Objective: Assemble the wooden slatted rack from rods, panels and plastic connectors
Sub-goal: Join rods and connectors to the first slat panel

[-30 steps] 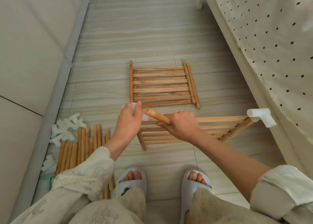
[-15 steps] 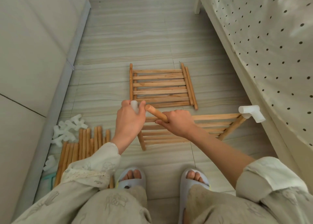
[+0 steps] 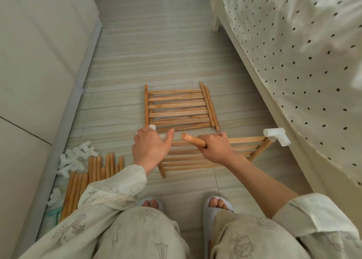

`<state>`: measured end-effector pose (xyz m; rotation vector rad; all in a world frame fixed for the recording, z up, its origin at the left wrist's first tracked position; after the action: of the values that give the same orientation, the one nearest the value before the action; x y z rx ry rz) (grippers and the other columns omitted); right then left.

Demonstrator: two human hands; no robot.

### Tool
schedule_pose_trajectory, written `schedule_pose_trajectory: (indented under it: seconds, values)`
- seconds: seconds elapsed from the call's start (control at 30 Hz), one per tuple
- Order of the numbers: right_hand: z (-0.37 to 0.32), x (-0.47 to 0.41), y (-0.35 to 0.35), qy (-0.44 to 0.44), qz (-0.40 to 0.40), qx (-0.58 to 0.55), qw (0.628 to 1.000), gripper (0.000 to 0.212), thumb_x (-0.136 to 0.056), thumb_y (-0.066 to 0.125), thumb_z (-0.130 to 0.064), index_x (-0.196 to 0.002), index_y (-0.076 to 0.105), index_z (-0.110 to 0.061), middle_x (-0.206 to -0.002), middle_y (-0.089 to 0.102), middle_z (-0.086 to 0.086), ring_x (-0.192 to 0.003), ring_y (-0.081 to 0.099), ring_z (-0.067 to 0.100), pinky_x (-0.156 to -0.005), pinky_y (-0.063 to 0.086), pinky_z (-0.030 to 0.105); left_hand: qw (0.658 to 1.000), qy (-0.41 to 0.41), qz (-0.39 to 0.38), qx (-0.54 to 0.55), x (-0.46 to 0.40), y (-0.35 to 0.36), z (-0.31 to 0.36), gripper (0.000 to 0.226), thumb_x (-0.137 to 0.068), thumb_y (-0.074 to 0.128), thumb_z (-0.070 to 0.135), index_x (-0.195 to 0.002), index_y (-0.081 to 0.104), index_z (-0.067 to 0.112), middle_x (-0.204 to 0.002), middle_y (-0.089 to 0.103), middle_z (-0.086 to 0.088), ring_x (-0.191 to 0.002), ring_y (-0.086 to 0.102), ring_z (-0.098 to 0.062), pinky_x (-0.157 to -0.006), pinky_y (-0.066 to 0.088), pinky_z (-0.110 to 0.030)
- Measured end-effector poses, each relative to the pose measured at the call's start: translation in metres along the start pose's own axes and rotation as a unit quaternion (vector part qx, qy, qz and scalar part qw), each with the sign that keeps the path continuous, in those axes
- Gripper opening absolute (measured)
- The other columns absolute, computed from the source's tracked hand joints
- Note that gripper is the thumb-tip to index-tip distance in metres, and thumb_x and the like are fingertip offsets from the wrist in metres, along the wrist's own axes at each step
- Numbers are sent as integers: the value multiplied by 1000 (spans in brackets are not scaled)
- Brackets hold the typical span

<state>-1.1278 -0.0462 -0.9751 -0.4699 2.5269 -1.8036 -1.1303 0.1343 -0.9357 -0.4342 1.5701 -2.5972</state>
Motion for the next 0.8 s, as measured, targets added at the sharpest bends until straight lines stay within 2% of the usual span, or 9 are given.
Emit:
schedule_pose_trajectory:
  seconds: [0.13, 0.2, 0.37, 0.47, 0.63, 0.8]
  values:
    - [-2, -1, 0, -9, 29, 7, 1000, 24, -98, 39, -44, -89, 57, -31, -89, 67, -3, -86, 58, 20, -75, 19, 32, 1000, 7, 1, -10, -1, -1, -2, 60, -92, 48, 43, -130, 36, -2, -129, 45, -16, -119, 42, -32, -92, 38, -41]
    - [0, -4, 1, -4, 35, 5, 999, 31, -97, 38, -48, -92, 61, -28, -89, 67, -3, -86, 58, 19, -74, 18, 32, 1000, 24, -10, -10, -3, 0, -1, 60, -92, 50, 42, -131, 36, -1, -129, 45, -15, -119, 42, -31, -93, 37, -41]
    - [1, -7, 4, -3, 45, 8, 999, 34, -97, 37, -49, -99, 65, -29, -93, 69, -5, -89, 59, 18, -79, 21, 33, 998, 46, -18, -44, -6, -2, -2, 58, -91, 50, 43, -129, 37, 1, -126, 46, -12, -116, 43, -29, -92, 33, -39]
    - [2, -6, 6, -2, 46, 8, 999, 33, -97, 37, -48, -99, 64, -29, -94, 68, -5, -89, 59, 18, -82, 22, 34, 998, 45, -12, -42, -4, -3, -1, 56, -91, 49, 43, -127, 39, 1, -124, 47, -12, -114, 45, -29, -92, 33, -39]
    - [2, -5, 5, -4, 44, 4, 999, 36, -96, 37, -50, -95, 64, -27, -87, 68, -5, -83, 59, 18, -78, 21, 32, 998, 51, -20, -16, -4, -2, -2, 56, -90, 51, 42, -128, 38, 2, -125, 47, -11, -113, 45, -28, -92, 34, -38]
    - [2, -5, 5, -4, 41, -2, 999, 35, -97, 38, -48, -92, 63, -25, -85, 67, -4, -82, 58, 18, -85, 24, 34, 997, 66, -34, -9, -5, 0, -4, 55, -90, 52, 42, -127, 38, 4, -124, 46, -9, -112, 45, -26, -91, 30, -36]
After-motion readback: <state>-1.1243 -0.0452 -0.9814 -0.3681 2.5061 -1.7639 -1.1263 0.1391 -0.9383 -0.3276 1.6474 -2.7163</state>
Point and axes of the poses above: each hand's wrist, its own x-axis away from the middle knuckle, its own y-axis out of the palm, z = x × y, the point moved 9 cm from there along -x, towards the middle knuckle
